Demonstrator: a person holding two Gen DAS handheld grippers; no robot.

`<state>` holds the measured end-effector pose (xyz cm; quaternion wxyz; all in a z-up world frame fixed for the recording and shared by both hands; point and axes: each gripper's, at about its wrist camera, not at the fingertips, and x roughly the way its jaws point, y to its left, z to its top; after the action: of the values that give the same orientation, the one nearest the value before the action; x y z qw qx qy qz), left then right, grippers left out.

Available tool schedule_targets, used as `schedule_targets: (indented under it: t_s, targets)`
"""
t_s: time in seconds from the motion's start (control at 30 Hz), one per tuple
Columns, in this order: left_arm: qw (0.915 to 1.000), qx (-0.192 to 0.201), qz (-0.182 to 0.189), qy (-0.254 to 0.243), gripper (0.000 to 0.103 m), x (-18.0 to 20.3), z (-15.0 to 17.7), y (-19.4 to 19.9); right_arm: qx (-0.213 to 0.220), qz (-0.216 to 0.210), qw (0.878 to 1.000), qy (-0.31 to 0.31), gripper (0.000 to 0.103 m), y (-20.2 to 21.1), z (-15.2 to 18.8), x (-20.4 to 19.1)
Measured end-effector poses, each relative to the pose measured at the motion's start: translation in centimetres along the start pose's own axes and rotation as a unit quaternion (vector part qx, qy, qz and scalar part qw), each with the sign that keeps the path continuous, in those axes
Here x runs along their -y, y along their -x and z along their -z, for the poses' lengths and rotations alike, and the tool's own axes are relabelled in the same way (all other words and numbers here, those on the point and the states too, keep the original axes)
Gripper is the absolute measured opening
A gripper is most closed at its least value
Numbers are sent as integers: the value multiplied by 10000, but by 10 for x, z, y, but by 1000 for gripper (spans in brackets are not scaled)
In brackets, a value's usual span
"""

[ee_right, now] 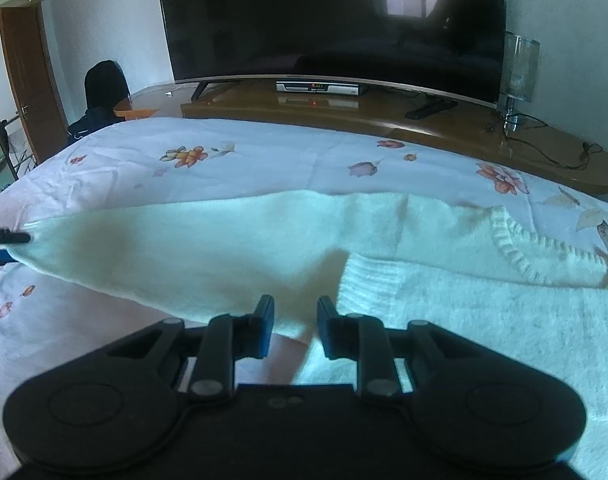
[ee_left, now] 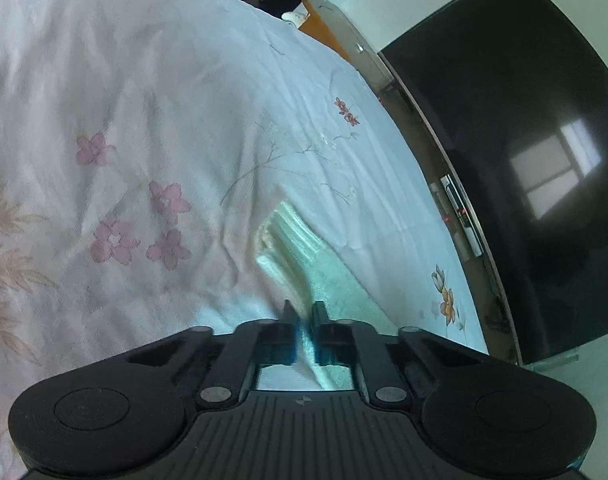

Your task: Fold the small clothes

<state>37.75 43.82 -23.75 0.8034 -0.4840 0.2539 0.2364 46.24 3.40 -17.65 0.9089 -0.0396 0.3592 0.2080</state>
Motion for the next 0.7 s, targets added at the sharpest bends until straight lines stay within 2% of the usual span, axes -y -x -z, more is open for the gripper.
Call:
schedule_targets:
  t_s: [0.13,0.27,0.4,0.47,0.53,0.6,0.7]
  targets:
    - [9991,158,14,-388,4,12,5,7,74,59,9999,43,24,4,-2,2]
    - [9935,293,441,-1006,3,46,10,23,154,179,9997,46,24,9,-2,7]
    - [9803,174,1046,-1665,3,94,26,37,154,275,9995,-38,23,10,1,16]
    - [9741,33,1306,-1848,3,116,39,40,249,172,9993,-234,24,18,3,23]
    - [9688,-101,1470,-1991,3,136,50,38,451,51,9984,-333,23,30,3,28]
    - [9649,-212,1589,-2082,3,150,62,37,479,57,9976,-506,23,32,3,37]
    - [9552,-419,1763,-2341,3,170,84,39,250,294,9972,-635,23,22,7,50]
